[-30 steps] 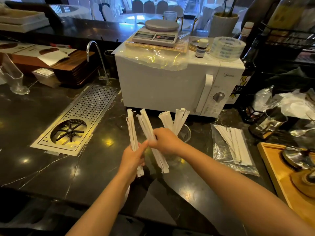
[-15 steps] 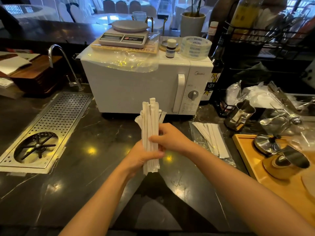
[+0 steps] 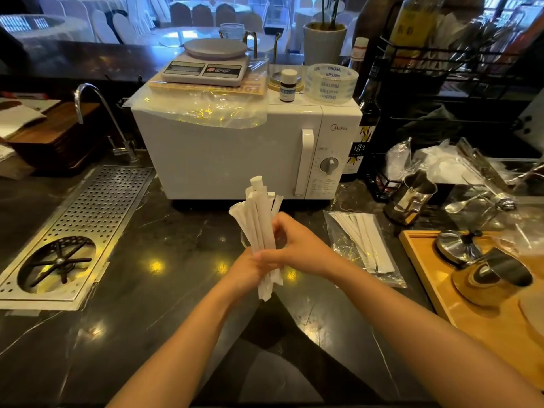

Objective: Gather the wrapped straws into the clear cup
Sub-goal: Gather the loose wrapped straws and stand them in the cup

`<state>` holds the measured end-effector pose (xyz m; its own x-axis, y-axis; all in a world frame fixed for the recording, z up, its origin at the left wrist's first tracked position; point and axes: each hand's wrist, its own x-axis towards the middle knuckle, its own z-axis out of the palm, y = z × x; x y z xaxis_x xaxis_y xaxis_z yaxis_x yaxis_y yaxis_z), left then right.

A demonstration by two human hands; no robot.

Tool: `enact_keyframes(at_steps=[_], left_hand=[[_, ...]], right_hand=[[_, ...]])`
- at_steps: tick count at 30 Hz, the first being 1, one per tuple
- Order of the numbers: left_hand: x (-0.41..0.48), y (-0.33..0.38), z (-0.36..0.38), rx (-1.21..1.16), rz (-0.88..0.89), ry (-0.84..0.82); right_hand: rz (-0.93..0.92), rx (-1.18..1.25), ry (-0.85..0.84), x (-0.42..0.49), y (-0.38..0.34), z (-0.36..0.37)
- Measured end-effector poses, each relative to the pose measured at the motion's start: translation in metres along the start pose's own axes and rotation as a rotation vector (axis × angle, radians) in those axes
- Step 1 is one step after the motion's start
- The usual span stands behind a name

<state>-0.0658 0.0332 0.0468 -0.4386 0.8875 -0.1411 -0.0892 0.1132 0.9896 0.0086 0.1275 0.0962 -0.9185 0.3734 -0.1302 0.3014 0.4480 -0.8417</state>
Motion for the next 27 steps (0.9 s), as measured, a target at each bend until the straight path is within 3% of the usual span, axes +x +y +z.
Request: enact_keyframes(at_steps=[5,13,17,24,27], left_hand=[[0.000,-0.001,0.014,0.158,0.028,-0.056],[0.002,-0.021,0.034,0.146,0.091,-0.017],[0.007,-0.035,0.038,0.079,0.028,0.017],[0.001,-0.041,0.035,0.229,0.048,0.068],[0.001,-0.037,0.033,0.113,0.011,0.046]], right_hand=[[-0.032,0.307,0.024,-0.006,0.008,-0.002],[-0.053,0.301,0.125,-0.016,0.042,0.019],[-0.039,0.356,0.138,-0.019,0.052,0.022],[0.014,0.410,0.114,-0.016,0.056,0.032],[0.028,0.433,0.103,-0.015,0.051,0.033]])
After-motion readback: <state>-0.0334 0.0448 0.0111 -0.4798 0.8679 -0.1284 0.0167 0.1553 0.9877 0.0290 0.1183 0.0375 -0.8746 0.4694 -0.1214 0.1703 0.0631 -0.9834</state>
